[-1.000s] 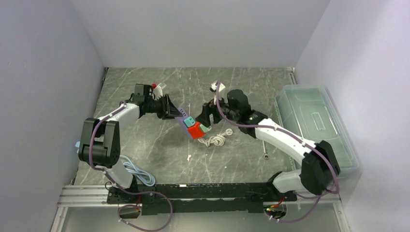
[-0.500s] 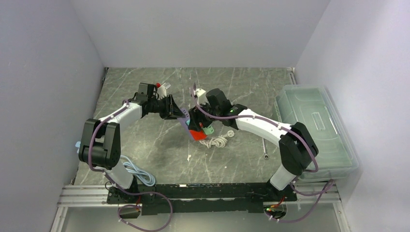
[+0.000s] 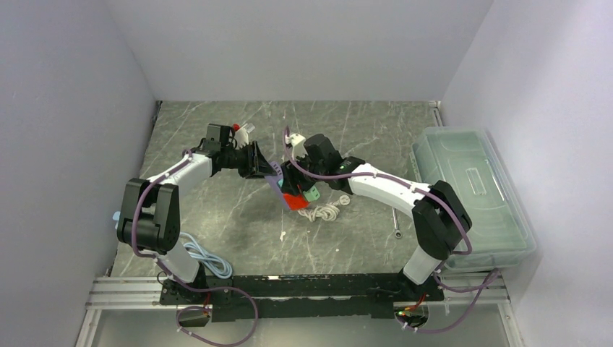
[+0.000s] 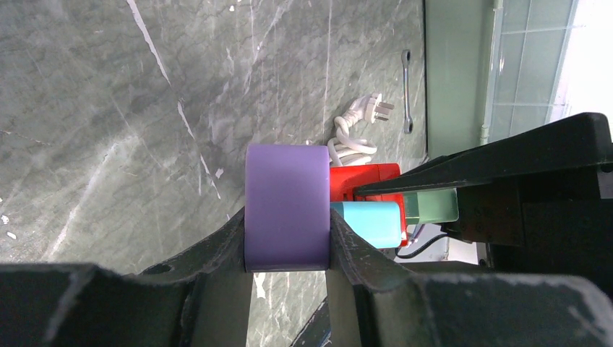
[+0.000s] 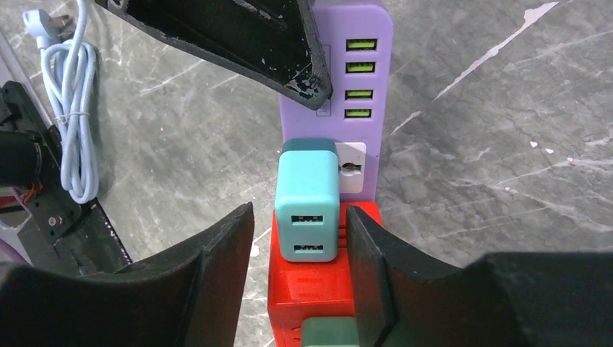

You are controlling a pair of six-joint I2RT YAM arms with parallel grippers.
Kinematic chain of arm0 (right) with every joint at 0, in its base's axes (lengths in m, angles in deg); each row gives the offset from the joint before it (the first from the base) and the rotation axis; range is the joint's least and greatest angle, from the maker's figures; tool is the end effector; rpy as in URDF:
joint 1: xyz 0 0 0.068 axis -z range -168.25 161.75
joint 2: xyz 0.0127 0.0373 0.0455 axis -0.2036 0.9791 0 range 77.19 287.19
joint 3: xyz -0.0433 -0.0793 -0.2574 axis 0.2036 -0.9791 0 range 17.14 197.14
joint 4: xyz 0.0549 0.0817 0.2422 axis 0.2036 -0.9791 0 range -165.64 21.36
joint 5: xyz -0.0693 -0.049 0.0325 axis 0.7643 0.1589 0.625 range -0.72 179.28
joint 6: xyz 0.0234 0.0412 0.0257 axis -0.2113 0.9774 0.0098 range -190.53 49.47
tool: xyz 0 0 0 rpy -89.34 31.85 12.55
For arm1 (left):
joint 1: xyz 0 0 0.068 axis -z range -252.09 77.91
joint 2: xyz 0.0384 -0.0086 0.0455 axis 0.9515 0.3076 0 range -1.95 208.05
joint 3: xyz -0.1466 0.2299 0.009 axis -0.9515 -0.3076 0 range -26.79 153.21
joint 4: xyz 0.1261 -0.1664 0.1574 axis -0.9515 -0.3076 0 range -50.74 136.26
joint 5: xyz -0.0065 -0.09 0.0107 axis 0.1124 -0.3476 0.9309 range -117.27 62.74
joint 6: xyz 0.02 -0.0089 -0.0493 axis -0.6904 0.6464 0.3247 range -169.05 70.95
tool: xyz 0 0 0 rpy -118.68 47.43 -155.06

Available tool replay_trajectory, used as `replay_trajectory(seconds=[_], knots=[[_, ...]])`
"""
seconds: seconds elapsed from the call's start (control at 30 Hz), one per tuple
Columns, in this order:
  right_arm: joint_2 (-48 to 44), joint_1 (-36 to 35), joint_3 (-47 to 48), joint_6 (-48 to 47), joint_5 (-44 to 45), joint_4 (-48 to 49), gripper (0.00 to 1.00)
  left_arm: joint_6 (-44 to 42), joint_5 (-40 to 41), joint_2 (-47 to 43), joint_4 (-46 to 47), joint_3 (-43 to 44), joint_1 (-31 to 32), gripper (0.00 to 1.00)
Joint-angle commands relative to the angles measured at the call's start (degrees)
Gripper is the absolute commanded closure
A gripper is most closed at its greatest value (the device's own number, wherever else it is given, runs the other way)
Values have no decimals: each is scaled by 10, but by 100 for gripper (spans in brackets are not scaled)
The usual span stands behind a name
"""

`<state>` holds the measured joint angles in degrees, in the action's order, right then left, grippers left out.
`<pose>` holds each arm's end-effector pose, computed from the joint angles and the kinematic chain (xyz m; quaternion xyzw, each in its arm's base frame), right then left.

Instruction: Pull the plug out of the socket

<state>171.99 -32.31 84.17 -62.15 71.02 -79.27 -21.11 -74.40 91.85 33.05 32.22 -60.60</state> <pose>0.2591 0.2662 0.2484 -0.3380 0.8250 0.3180 0.3224 0.3266 -0.0929 0.2135 0.0193 0.8674 -0.4622 0.1833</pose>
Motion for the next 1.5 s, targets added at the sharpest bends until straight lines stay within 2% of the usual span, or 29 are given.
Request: replay_trajectory(seconds=[0.0,0.27,0.37,0.5,0.67,0.77,0.93,1.47], knots=[[1,-8,27,5,11,29,50,18,-37,-31,20,14,1,100],[-3,-31,29,8,37,37,55,17,-28,-30,16,14,1,100],[3,-32,31,8,57,32,60,17,-34,-28,18,13,2,100],[8,-26,28,8,60,34,74,10,-44,-27,15,16,3,100],[-3,10,12,6,-22,56,99,-19,-26,-27,-18,30,6,100],[0,33,5,2,-81,65,100,-25,-26,-29,-20,31,6,100],[5,62,-9,10,-109,73,100,-31,-25,-25,-28,35,6,100],[-1,30,0,-9,-35,51,100,-25,-17,-16,-27,37,7,100]])
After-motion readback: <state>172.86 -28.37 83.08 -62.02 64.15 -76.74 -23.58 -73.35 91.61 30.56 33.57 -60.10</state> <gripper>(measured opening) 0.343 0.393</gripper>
